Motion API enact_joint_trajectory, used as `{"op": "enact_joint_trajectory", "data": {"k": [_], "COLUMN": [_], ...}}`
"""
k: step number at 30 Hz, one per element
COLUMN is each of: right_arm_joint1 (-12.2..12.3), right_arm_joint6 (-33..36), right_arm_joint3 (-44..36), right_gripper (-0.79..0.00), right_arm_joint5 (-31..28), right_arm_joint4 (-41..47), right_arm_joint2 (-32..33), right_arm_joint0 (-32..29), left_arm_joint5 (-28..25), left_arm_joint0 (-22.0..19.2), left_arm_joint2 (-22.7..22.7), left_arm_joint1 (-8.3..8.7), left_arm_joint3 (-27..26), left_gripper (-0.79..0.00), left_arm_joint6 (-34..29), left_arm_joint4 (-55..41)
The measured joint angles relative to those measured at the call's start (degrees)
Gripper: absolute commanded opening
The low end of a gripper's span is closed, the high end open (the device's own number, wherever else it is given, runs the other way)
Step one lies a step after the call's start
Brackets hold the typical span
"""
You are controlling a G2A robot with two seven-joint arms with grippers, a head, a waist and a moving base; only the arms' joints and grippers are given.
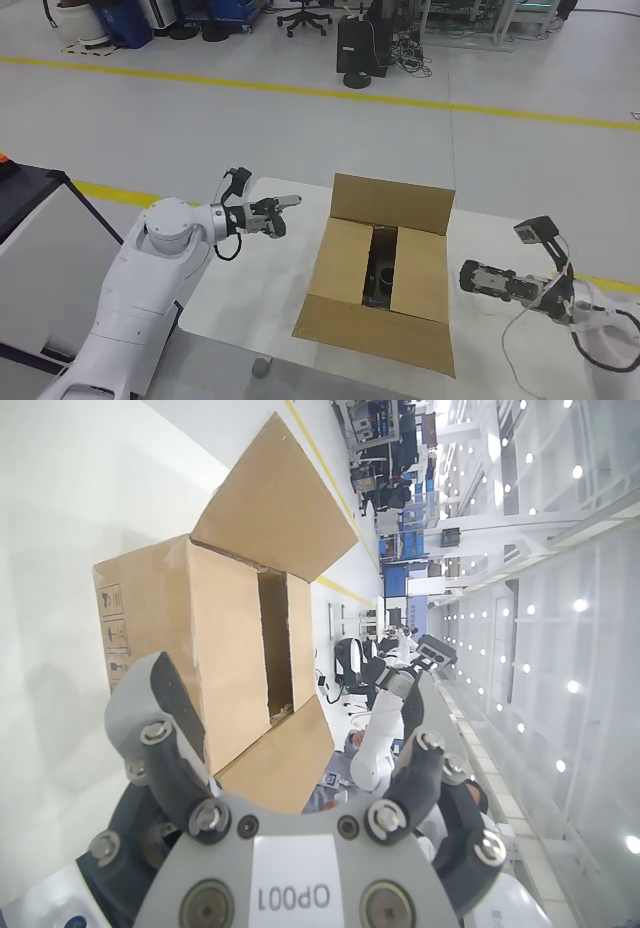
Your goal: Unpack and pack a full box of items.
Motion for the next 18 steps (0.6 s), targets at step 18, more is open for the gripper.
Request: {"op": "enact_joint_trajectory", "data": {"k": [18], "right_arm_joint1": [-0.12], "right_arm_joint6": [-11.6], "right_arm_joint3": [-1.74], "right_gripper": [0.0], "right_arm_joint5": [2.22], "right_arm_joint4": [-10.6], "right_arm_joint2": [-4.08], "right_arm_joint0": [2.36], "left_arm_joint5": [1.54], "left_arm_joint0": [3.3], "left_arm_joint2": [-5.21], "left_arm_joint1": [1.37], "left_arm_joint3": [-1.66], "left_gripper": [0.0], "left_arm_joint6": [1.84], "left_arm_joint4": [-0.14]}}
